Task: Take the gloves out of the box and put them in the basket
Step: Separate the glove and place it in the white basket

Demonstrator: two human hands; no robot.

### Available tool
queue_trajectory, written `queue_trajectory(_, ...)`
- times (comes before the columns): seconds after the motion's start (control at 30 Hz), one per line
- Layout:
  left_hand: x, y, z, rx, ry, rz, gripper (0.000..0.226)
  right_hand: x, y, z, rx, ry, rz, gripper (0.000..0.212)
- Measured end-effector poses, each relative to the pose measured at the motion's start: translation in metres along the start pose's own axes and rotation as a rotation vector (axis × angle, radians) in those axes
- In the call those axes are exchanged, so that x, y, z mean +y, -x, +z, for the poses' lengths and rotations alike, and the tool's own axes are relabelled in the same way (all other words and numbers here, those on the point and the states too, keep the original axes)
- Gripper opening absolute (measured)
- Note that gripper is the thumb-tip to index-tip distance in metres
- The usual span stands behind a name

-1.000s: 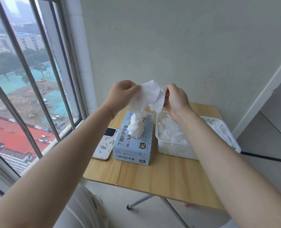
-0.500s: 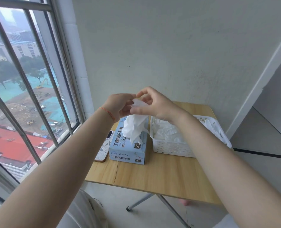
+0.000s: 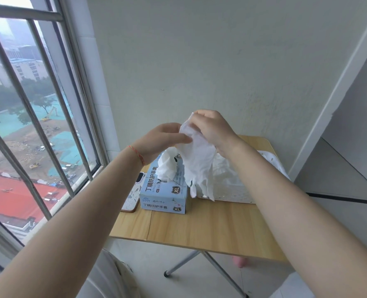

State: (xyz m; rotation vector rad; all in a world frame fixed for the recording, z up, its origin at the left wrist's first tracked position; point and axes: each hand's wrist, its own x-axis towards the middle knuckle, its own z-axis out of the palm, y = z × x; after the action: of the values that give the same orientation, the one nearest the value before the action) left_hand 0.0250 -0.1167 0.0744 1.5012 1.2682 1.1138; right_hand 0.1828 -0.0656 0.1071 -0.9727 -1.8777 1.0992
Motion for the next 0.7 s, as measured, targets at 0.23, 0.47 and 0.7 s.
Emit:
queue_trajectory(0.23,-0.004,0.008,-0.003,-0.146,-0.172,-0.217,0.022,0.007,-0.006,-0.009,0.228,0.249,0.008,0.035)
queue_trajectory(0.47,-0.026,0.013,-0.005,-0.175,-0.078,-0.295,0.02,0.018,-0.009,-0.012,0.302,0.322,0.04,0.032)
queue_trajectory(0.7,-0.044,-0.014,-0.001,0.172,0.238,-0.301,0.018,0.048,-0.02,-0.038,0.266,0.305,0.254,0.026)
